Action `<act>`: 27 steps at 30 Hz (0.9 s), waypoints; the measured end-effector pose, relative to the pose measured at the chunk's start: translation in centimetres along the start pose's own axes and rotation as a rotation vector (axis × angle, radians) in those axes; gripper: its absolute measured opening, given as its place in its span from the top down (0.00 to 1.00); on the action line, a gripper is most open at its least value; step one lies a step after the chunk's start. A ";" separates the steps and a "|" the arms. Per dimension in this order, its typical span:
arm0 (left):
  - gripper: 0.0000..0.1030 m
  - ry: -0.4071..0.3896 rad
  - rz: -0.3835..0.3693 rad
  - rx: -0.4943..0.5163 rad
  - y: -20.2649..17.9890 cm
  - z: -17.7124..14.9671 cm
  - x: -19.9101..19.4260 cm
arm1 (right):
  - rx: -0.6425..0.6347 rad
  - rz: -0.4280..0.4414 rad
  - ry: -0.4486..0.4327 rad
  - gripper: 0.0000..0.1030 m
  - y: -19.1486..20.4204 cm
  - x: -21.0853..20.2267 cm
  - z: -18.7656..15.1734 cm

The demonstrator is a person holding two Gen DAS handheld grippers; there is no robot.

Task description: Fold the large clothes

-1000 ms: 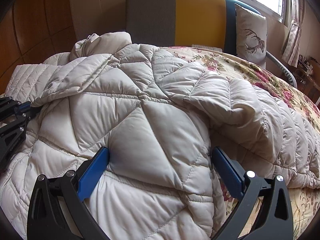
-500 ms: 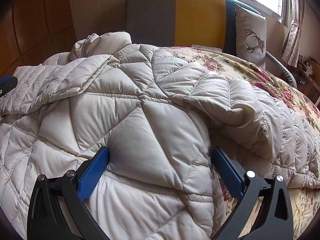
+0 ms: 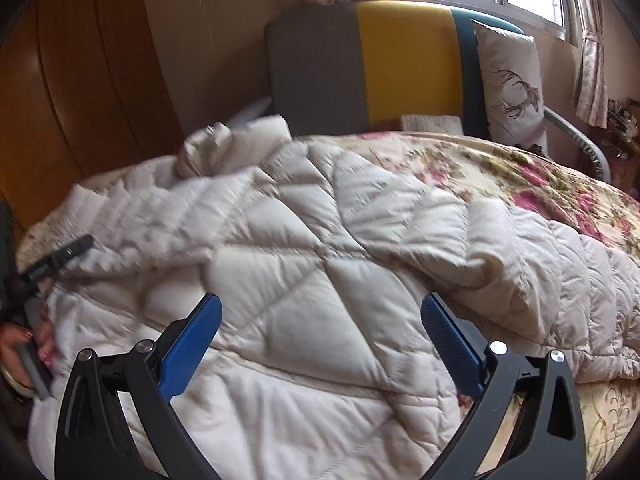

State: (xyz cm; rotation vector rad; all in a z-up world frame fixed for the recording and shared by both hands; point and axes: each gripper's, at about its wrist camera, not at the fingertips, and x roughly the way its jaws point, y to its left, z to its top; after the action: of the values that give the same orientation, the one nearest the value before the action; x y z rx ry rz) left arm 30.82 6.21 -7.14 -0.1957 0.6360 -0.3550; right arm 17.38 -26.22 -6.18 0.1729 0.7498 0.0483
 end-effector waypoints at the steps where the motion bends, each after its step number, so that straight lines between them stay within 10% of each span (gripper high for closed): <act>1: 0.22 -0.033 -0.003 0.000 -0.1 0.3 -0.9 | 0.005 0.039 0.000 0.10 0.6 0.0 0.7; 7: 0.20 -0.049 0.121 -0.064 1.7 5.1 -1.9 | 0.094 0.248 0.144 0.37 4.0 6.1 3.5; 10: 0.27 -0.013 0.240 -0.063 3.9 5.8 -1.1 | 0.106 0.271 0.202 0.86 5.2 8.7 3.5; 13: 0.41 0.106 0.376 -0.069 7.3 6.0 2.1 | 0.041 0.231 0.184 0.91 6.1 8.3 2.8; 18: 0.28 0.245 0.306 -0.221 11.3 2.1 5.8 | 0.017 0.202 0.157 0.92 6.0 8.1 0.2; 24: 0.24 0.252 0.299 -0.228 11.1 1.7 5.3 | 0.057 0.245 0.142 0.90 5.2 9.2 -0.5; 27: 0.21 0.205 0.411 -0.256 10.2 2.9 2.5 | 0.111 0.308 0.122 0.85 4.0 8.9 -0.6</act>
State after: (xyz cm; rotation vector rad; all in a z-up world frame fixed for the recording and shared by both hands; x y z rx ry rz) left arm 37.13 14.86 -9.13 -0.2681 0.9042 0.1059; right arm 23.57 -21.25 -11.90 0.3933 0.8425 0.3127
